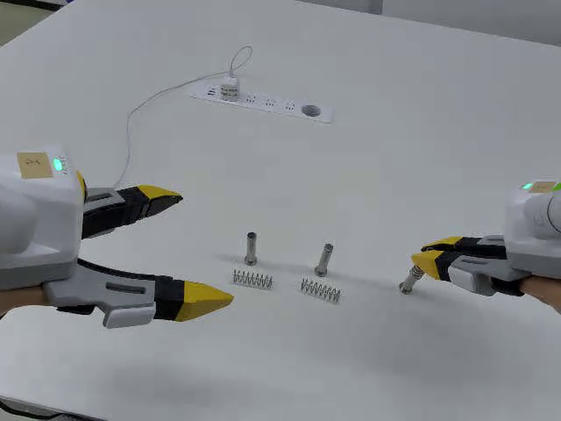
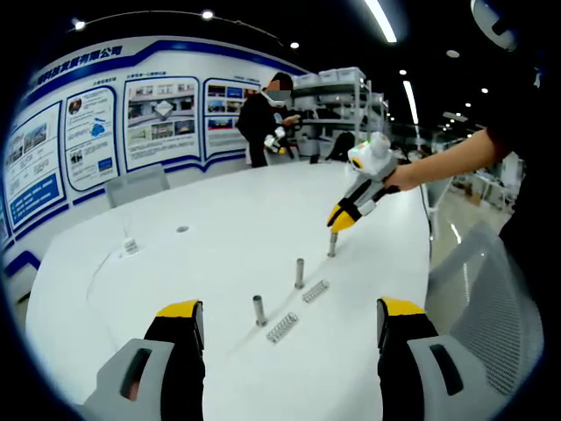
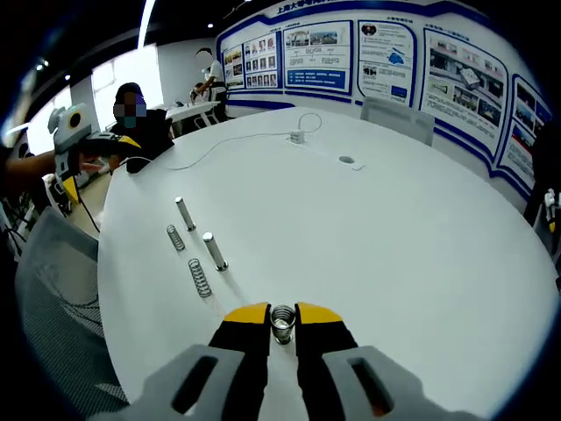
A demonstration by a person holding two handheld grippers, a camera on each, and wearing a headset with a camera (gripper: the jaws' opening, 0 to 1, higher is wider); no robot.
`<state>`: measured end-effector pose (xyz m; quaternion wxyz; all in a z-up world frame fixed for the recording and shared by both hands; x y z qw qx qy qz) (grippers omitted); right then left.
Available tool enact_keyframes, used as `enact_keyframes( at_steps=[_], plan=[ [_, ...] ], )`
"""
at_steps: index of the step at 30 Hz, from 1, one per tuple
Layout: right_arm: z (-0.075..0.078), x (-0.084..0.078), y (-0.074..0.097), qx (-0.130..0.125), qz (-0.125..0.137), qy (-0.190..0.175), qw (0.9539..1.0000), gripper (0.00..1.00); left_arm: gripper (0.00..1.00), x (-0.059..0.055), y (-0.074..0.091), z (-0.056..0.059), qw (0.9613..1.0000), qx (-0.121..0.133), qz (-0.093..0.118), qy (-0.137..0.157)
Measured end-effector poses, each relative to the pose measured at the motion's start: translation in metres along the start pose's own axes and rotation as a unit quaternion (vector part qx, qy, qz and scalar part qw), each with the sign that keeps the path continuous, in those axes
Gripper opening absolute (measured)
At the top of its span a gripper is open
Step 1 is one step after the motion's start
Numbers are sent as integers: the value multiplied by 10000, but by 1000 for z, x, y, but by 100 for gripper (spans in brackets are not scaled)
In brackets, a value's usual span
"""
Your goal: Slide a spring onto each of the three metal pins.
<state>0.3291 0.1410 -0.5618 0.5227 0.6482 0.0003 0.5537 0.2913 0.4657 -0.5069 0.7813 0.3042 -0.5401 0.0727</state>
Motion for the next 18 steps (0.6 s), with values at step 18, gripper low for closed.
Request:
enact_keyframes(
  at_steps=[18],
  plan=[
    [-3,-8,-15,10,-98,13,10000,12,84,-2,4,-3,9999,75,6,107]
  ],
)
Point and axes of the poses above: the centre of the closed fingertips' face, and the gripper's own axes: y roughly backward along the fingers, z roughly to its right, x roughly out of its top, the point moved 7 cm from there along y, roughly backward along the fingers, and after that the axes turned 13 degrees about y, right-handed, at the moved point
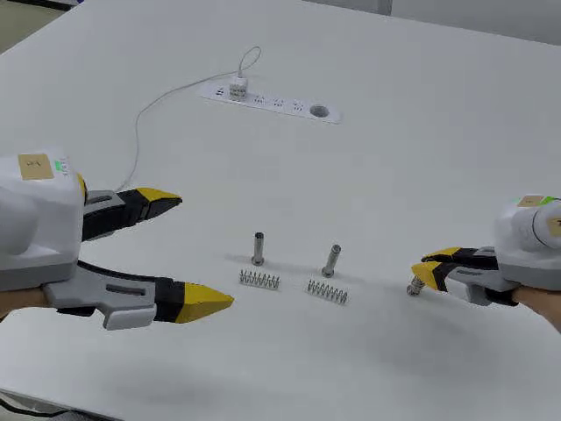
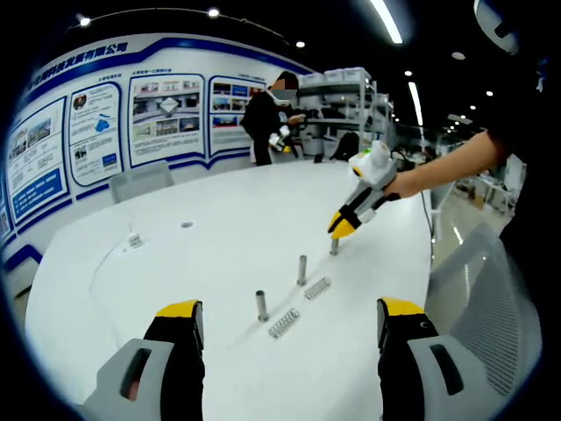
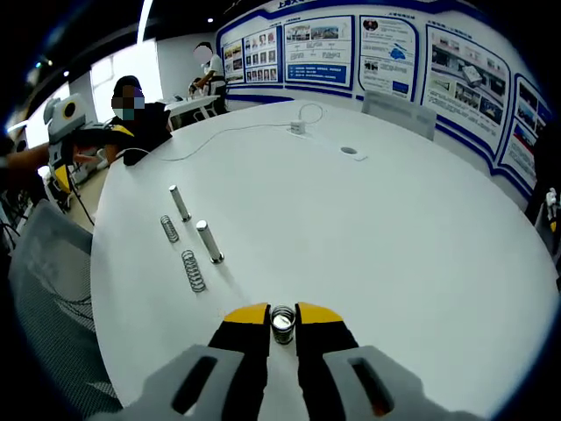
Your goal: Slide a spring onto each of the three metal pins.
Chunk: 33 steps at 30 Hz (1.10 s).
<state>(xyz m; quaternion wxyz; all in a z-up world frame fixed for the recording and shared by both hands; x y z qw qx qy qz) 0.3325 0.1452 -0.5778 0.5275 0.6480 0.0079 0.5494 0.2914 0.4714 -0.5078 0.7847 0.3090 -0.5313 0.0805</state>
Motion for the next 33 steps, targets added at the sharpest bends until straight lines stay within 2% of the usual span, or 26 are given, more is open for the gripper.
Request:
enact_keyframes(
  at_steps=[10,26,33],
  plan=[
    [3,-3,-6,-38,74,-191,9998,12,83,1,0,1,10000,-13,-17,-6],
    [-2,1,-8,34,156,-331,9993,12,83,3,-2,3,10000,-51,-8,-27],
    [4,10,6,-153,331,-227,9991,12,83,5,-2,3,10000,-49,-20,-63]
  ],
)
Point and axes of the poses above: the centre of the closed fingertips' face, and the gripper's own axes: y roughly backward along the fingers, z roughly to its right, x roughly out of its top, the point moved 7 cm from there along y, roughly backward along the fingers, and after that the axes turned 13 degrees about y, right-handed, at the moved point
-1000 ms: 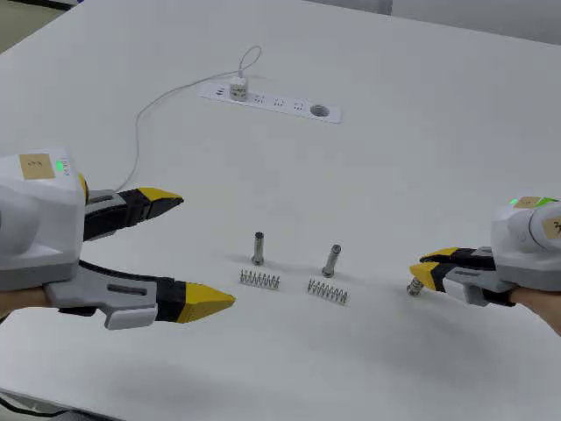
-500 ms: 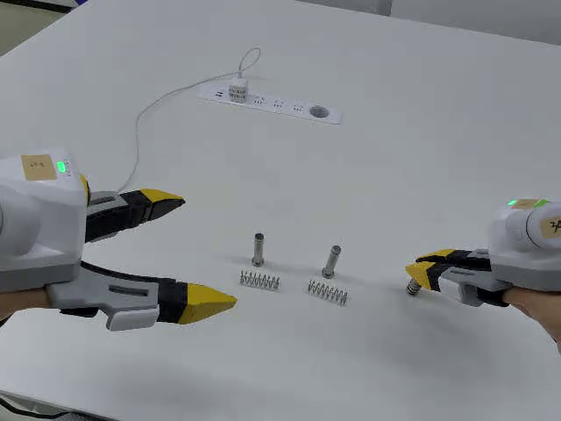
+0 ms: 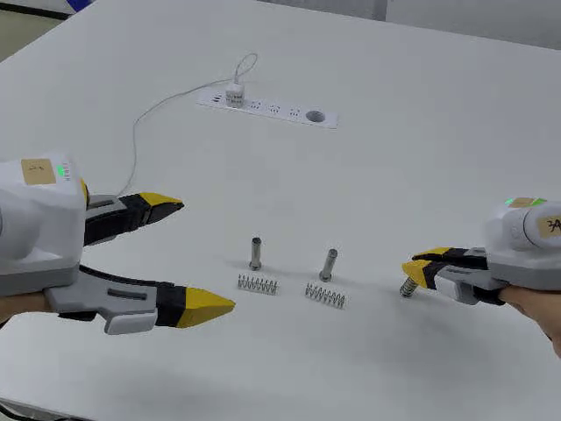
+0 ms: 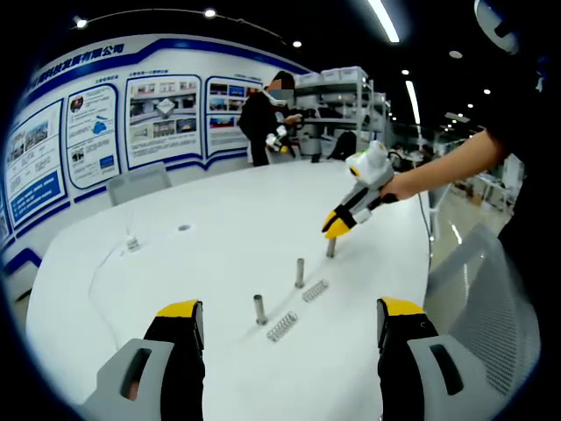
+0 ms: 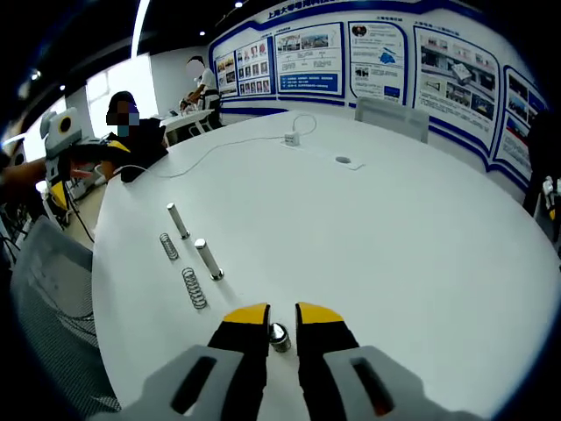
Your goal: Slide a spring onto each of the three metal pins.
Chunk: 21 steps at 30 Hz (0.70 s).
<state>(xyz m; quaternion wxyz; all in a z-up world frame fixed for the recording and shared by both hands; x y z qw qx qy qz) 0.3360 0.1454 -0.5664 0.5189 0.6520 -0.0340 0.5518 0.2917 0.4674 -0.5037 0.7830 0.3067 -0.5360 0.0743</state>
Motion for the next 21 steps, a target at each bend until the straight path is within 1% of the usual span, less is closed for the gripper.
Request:
enact_keyframes(
  at_steps=[3,6,9,11,14,15,16,17,18,21],
  plan=[
    [5,7,7,-106,121,44,9999,15,83,2,-1,0,10000,1,0,-22],
    [8,16,14,-190,305,-3,9994,16,83,5,-2,1,10000,-2,21,-47],
    [8,25,20,-225,442,41,9988,17,83,8,-4,1,10000,-14,36,-78],
    [5,32,23,-207,540,84,9983,17,84,10,-4,2,9999,-23,40,-110],
    [-6,41,24,-41,706,301,9970,18,84,12,-6,3,9999,-48,52,-126],
    [-12,45,24,50,750,406,9963,18,84,12,-7,3,9999,-46,29,-148],
    [-15,46,23,121,757,471,9959,18,84,12,-7,2,9999,-45,22,-159],
    [-21,49,22,212,765,688,9945,19,84,12,-7,3,9998,-49,21,-171],
    [-23,49,20,233,756,791,9937,19,84,13,-7,3,9998,-51,28,-174],
    [-32,50,15,341,751,860,9929,19,84,14,-7,4,9998,-61,60,-165]
  ],
)
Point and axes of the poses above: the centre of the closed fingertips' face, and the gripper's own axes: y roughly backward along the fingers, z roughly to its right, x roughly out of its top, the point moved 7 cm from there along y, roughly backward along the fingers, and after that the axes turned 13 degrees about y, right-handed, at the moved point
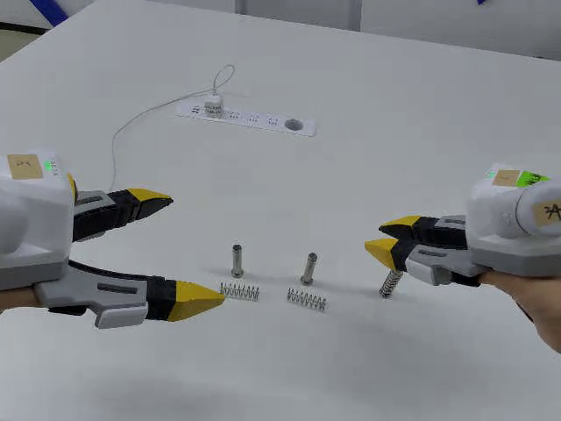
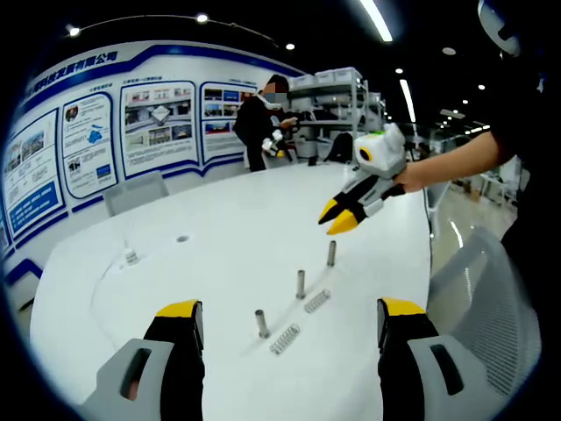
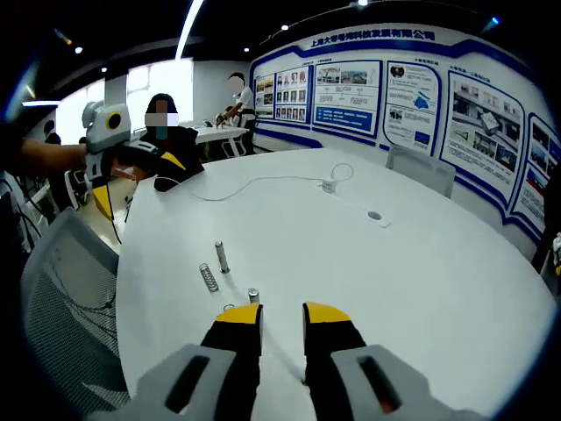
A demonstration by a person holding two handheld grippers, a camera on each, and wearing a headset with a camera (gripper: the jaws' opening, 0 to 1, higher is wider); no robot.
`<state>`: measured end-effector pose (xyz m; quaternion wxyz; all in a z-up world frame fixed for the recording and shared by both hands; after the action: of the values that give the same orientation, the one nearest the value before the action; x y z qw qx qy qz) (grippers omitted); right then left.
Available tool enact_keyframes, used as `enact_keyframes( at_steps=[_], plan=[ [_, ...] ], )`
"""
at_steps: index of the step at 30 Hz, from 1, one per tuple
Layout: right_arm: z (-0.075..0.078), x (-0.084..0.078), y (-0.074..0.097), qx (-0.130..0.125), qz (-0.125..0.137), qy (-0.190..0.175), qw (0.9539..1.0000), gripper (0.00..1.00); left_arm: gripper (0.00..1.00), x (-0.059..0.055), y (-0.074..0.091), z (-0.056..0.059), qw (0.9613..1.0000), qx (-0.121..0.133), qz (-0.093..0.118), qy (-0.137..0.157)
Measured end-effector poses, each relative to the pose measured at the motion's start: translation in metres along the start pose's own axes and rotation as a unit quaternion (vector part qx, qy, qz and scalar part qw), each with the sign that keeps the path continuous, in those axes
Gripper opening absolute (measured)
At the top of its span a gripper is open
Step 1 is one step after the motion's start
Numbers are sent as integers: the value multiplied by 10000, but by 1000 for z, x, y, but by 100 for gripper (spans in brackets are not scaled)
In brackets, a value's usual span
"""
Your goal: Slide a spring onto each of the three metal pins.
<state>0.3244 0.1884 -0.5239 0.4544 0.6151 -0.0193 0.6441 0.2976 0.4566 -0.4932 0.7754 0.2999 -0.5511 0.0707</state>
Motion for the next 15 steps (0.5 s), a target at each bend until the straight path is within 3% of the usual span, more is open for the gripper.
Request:
enact_keyframes(
  at_steps=[10,15],
  plan=[
    [-29,-11,-32,509,-193,-40,9985,20,84,-8,4,-4,10000,57,-55,58],
    [-38,-23,-49,656,-411,-308,9965,20,84,-12,8,-9,9998,116,-115,97]
  ],
)
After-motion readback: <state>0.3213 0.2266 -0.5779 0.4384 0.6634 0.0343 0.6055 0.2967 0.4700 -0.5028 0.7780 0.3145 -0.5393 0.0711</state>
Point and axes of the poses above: the centre of the closed fingertips' face, and the gripper's own axes: y roughly backward along the fingers, z roughly to its right, x roughly out of its top, the point moved 7 cm from there along y, roughly backward along the fingers, and after that the axes turned 13 degrees about y, right-handed, at the moved point
